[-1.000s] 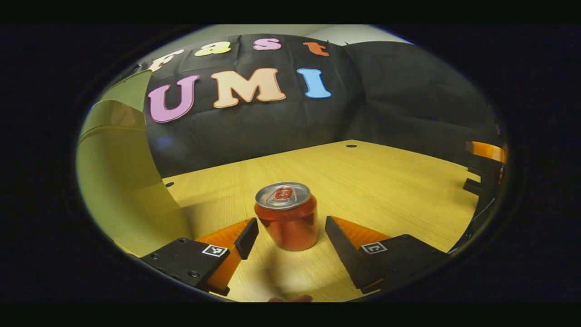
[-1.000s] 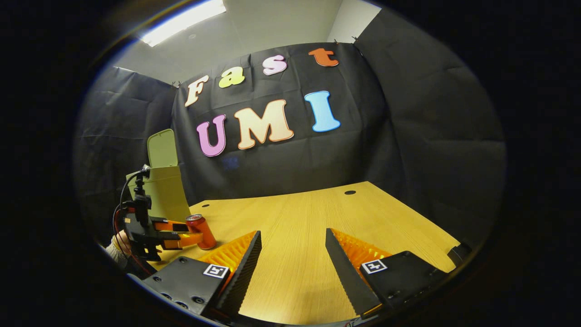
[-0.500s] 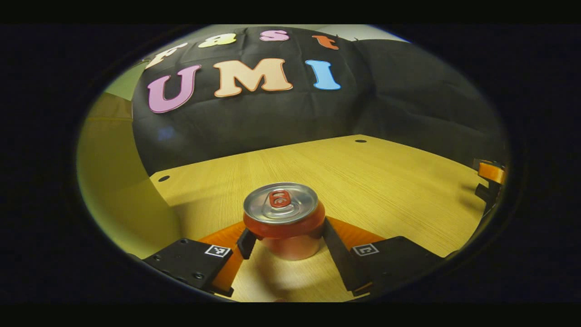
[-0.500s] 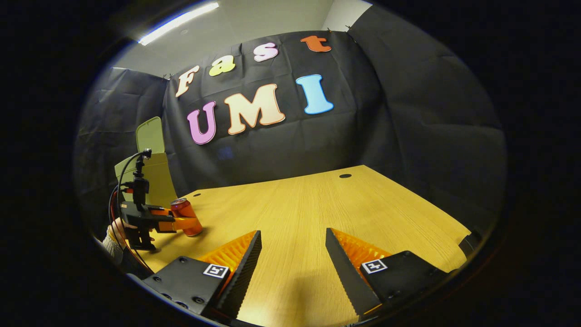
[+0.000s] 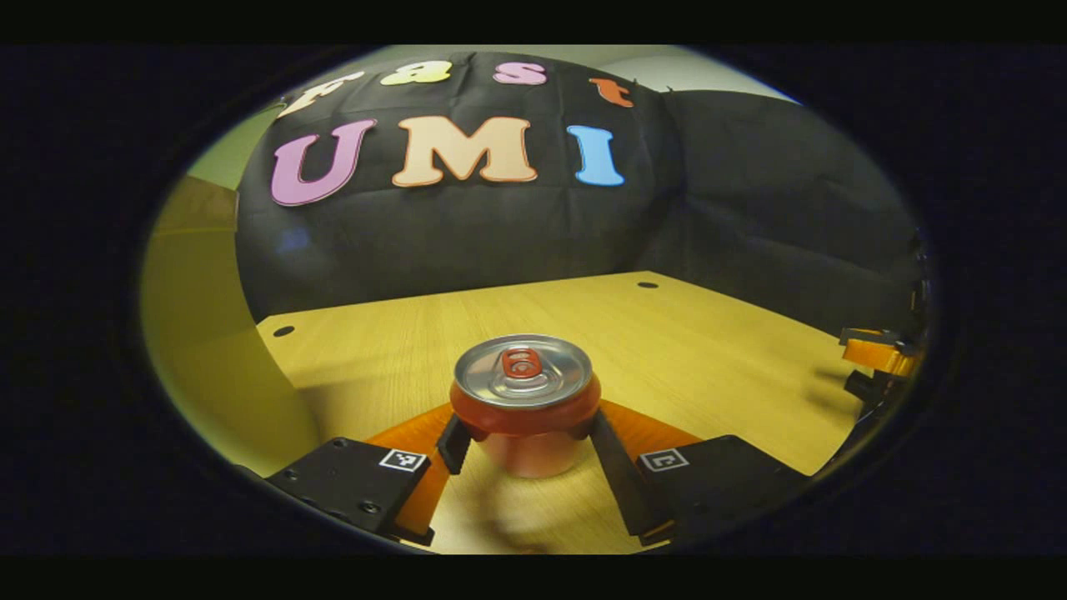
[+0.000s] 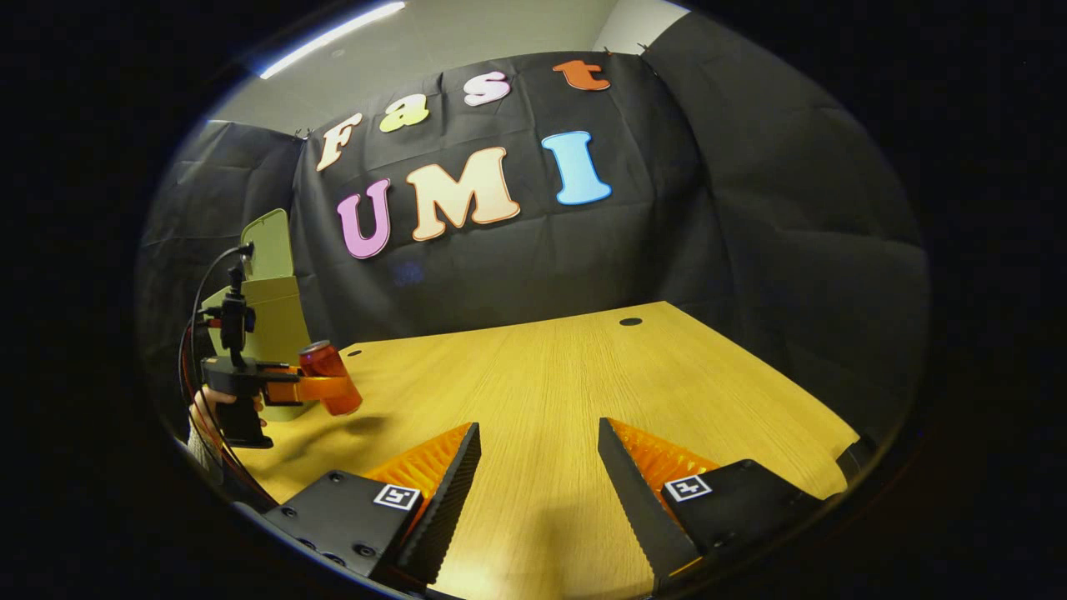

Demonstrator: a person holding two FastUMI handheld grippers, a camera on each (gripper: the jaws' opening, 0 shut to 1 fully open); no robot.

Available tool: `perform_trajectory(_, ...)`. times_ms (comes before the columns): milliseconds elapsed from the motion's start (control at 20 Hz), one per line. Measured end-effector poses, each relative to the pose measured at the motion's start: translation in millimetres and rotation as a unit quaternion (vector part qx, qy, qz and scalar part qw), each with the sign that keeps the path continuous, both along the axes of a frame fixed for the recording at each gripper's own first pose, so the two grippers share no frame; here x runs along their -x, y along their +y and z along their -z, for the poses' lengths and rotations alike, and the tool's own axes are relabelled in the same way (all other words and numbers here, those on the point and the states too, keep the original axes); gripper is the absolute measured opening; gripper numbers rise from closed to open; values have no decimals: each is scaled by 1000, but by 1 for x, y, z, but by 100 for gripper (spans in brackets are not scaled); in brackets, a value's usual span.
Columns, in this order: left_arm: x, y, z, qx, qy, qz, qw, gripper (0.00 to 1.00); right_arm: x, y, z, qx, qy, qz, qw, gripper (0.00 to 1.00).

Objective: Press the lid of the desktop garbage bin to open it, pick up the crumpled paper on the desktop and throw it into the bin, then pick up the pop can on the desktop and drop it into the bin, and finally close the garbage bin lid.

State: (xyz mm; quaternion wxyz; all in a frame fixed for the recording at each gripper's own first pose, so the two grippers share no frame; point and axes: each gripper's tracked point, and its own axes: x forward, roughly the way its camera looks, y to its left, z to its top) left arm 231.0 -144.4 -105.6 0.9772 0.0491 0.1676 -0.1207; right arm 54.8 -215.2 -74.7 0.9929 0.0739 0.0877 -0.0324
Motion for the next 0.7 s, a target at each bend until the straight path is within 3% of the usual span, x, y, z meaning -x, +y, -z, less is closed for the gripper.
perform_trajectory(350,33,3,-117,13,-75,27,997,77,-5,38,-54,18,-27,-15,999,91)
perform_trajectory(500,58,1,-168,33,-99,54,993,76,-7,64,-72,29,-34,-27,999,90)
perform_trajectory(700,89,19,-231,66,-126,61,988,76,-16,107,-92,43,-35,-57,997,91)
